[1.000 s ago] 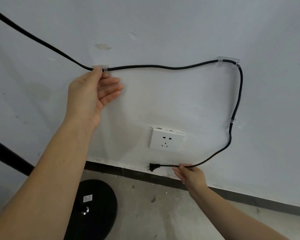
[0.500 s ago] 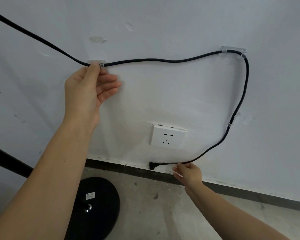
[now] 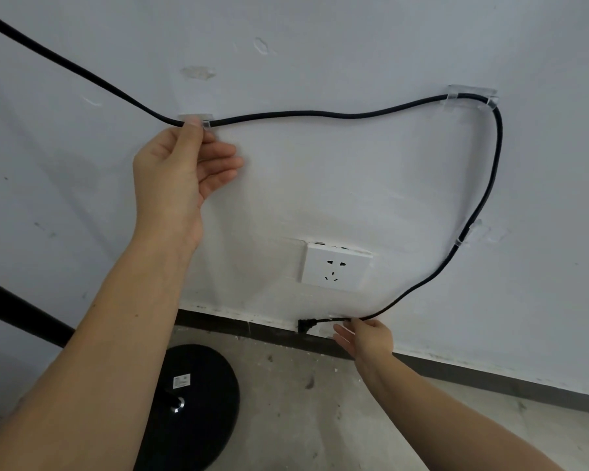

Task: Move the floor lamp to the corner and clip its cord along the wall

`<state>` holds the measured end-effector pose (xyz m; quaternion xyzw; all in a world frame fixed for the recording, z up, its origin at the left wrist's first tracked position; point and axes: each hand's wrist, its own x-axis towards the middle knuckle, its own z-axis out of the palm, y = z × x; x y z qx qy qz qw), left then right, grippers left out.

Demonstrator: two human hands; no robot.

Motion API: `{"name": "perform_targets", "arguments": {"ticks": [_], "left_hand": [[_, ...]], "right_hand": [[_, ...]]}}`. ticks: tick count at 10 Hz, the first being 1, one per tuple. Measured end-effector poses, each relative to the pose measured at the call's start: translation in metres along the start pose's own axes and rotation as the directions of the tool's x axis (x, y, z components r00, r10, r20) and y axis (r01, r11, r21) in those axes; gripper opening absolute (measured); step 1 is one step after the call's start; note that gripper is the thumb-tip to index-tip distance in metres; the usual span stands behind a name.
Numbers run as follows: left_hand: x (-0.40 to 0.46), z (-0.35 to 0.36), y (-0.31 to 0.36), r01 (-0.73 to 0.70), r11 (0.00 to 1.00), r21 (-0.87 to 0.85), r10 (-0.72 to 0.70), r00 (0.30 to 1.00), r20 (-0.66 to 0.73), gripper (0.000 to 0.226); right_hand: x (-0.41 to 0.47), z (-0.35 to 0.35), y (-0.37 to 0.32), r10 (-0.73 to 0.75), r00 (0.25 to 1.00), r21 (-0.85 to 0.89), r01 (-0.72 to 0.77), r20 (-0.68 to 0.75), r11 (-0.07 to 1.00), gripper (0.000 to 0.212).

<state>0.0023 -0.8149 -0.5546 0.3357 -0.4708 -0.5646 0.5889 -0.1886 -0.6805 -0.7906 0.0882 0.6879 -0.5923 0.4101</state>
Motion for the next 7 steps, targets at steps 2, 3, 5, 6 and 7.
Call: {"name": "perform_targets", "arguments": {"ticks": [2, 3, 5, 6, 7], "left_hand": [[0.002, -0.002, -0.002, 0.025, 1.000, -0.016, -0.025, 0.999, 0.023, 0.026], [0.004, -0.003, -0.003, 0.054, 0.998, -0.043, -0.052, 0.997, 0.050, 0.026], [0.005, -0.009, -0.003, 0.086, 0.992, -0.088, -0.075, 0.990, 0.120, 0.030], [0.004, -0.007, -0.001, 0.079, 0.994, -0.082, -0.069, 0.990, 0.122, 0.029], [0.003, -0.008, -0.005, 0.045, 0.995, -0.084, -0.033, 0.989, 0.146, 0.028]], "right_hand": [[0.012, -0.031, -0.004, 0.009, 1.000, -0.015, -0.009, 0.010, 1.000, 0.010], [0.015, -0.035, -0.007, 0.042, 0.997, -0.040, -0.039, 0.071, 0.998, 0.007], [0.014, -0.036, -0.014, 0.109, 0.983, -0.026, -0.106, 0.150, 0.994, 0.011], [0.012, -0.035, -0.017, 0.138, 0.977, -0.019, -0.137, 0.165, 0.990, 0.009], [0.006, -0.035, -0.019, 0.181, 0.967, -0.041, -0.177, 0.180, 0.983, 0.015]]}}
